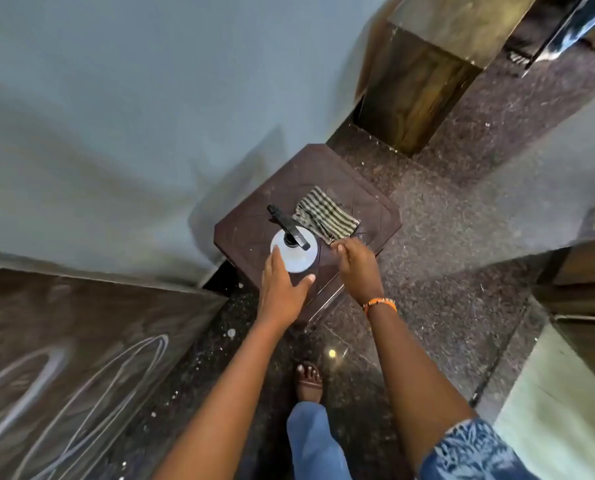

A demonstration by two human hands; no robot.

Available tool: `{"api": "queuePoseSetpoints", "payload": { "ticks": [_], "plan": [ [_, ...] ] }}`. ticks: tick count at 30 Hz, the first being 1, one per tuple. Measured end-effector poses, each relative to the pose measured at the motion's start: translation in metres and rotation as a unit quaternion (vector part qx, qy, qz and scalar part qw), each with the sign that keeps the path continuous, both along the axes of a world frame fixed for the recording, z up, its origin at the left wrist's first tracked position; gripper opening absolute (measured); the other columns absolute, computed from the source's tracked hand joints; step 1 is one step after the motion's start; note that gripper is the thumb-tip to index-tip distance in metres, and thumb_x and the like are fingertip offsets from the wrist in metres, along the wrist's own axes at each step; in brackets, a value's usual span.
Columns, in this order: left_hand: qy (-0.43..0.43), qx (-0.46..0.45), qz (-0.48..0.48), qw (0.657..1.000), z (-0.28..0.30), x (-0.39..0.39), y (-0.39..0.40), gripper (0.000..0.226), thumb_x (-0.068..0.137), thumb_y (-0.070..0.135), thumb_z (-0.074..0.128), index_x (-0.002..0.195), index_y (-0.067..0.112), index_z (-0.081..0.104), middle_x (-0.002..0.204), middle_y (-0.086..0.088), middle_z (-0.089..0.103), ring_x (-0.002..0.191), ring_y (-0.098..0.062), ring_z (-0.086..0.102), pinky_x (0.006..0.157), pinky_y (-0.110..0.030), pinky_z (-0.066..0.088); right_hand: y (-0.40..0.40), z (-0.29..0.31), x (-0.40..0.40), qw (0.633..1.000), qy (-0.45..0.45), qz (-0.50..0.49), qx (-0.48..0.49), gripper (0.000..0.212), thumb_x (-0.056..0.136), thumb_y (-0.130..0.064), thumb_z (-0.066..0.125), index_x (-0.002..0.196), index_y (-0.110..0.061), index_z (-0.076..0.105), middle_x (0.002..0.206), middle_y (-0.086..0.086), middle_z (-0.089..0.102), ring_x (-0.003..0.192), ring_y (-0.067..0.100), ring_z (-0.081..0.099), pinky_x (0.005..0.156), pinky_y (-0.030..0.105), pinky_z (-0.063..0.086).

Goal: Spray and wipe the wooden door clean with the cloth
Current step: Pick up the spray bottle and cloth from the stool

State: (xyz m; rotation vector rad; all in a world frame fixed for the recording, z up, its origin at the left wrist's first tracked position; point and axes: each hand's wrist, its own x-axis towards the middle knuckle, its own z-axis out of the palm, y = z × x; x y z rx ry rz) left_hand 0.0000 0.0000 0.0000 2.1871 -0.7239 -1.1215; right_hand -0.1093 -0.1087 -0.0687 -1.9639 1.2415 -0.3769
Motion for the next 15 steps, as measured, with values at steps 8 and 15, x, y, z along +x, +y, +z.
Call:
{"api": "queuePoseSetpoints", "payload": {
  "ticks": [8, 15],
  "plan": [
    [-0.082, -0.133, 0.14, 0.978, -0.034, 0.012, -0.056, 0.113, 0.066, 0.011, 0.086, 0.151, 0.003, 0.011, 0.158, -0.014, 0.013, 0.144, -0.018, 0.015, 0.109, -0.001, 0.003, -0.07, -0.044, 0.038, 0.982, 0.182, 0.042, -0.04, 0.041, 0.093, -0.004, 0.043, 0.134, 0.0, 0.048, 0.139, 0.019, 0.044, 0.123, 0.037, 0.043, 0.101, 0.038, 0.028],
    [-0.073, -0.179, 0.13, 0.973, -0.056, 0.025, -0.054, 0.077, 0.077, 0.006, 0.074, 0.142, 0.009, 0.032, 0.131, 0.007, 0.035, 0.119, -0.001, 0.04, 0.103, -0.01, 0.033, -0.085, -0.063, 0.057, 0.959, 0.282, 0.004, -0.004, 0.052, 0.094, -0.013, 0.051, 0.143, -0.006, 0.035, 0.143, 0.017, 0.038, 0.131, 0.036, 0.036, 0.105, 0.043, 0.031]
  ]
}}
